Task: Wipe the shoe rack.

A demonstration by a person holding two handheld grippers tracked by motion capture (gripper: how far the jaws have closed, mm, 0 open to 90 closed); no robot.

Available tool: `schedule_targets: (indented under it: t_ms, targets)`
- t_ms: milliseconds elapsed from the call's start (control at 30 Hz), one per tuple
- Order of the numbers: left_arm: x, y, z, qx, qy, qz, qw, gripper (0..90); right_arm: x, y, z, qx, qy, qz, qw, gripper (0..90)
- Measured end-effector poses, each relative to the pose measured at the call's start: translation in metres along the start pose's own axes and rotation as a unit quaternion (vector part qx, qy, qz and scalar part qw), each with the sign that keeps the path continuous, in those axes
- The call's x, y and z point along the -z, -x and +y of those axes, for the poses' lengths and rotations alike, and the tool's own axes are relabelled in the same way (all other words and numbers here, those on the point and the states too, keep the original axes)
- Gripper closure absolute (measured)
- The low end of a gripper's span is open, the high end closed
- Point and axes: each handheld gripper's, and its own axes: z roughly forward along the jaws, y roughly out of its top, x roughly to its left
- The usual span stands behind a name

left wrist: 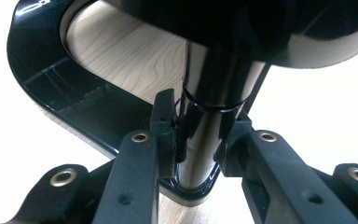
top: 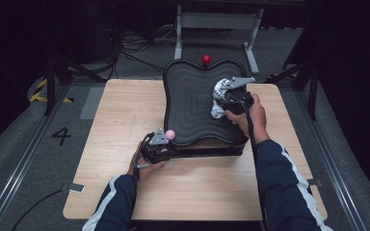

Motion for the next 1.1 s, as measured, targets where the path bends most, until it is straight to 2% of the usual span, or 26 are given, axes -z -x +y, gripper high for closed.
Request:
schedule_targets:
  t_ms: [167, 467, 533, 700, 867, 1067, 1100]
  targets:
    - [0.000, 0.000, 0.000, -0.001, 0.000, 0.001, 1.0000, 73.2, 0.010, 0.018, -0.015, -0.020, -0.001, -0.003, 0.9998, 80.1]
    - [0.000, 0.000, 0.000, 0.001, -0.001, 0.001, 1.0000, 73.1, 0.024, 0.028, -0.038, -0.032, -0.005, 0.006, 0.9995, 80.4]
    - [0.000, 0.000, 0.000, -0.008, -0.001, 0.008, 0.9999, 73.1, 0.027, 0.028, -0.043, -0.037, -0.008, 0.011, 0.9992, 80.5]
    - [0.000, 0.001, 0.000, -0.004, -0.002, 0.006, 1.0000, 73.1, 0.033, 0.023, -0.051, -0.027, -0.014, 0.011, 0.9995, 80.5]
    - [0.000, 0.002, 0.000, -0.002, -0.003, 0.009, 1.0000, 73.1, 0.040, 0.017, -0.064, -0.023, -0.023, 0.024, 0.9992, 80.6]
    - [0.001, 0.001, 0.000, -0.004, -0.007, 0.009, 0.9999, 73.1, 0.045, 0.012, -0.069, -0.011, -0.039, 0.034, 0.9986, 80.8]
    - [0.001, 0.001, 0.000, -0.003, -0.007, 0.008, 0.9999, 73.1, 0.045, 0.011, -0.069, -0.002, -0.041, 0.031, 0.9986, 80.8]
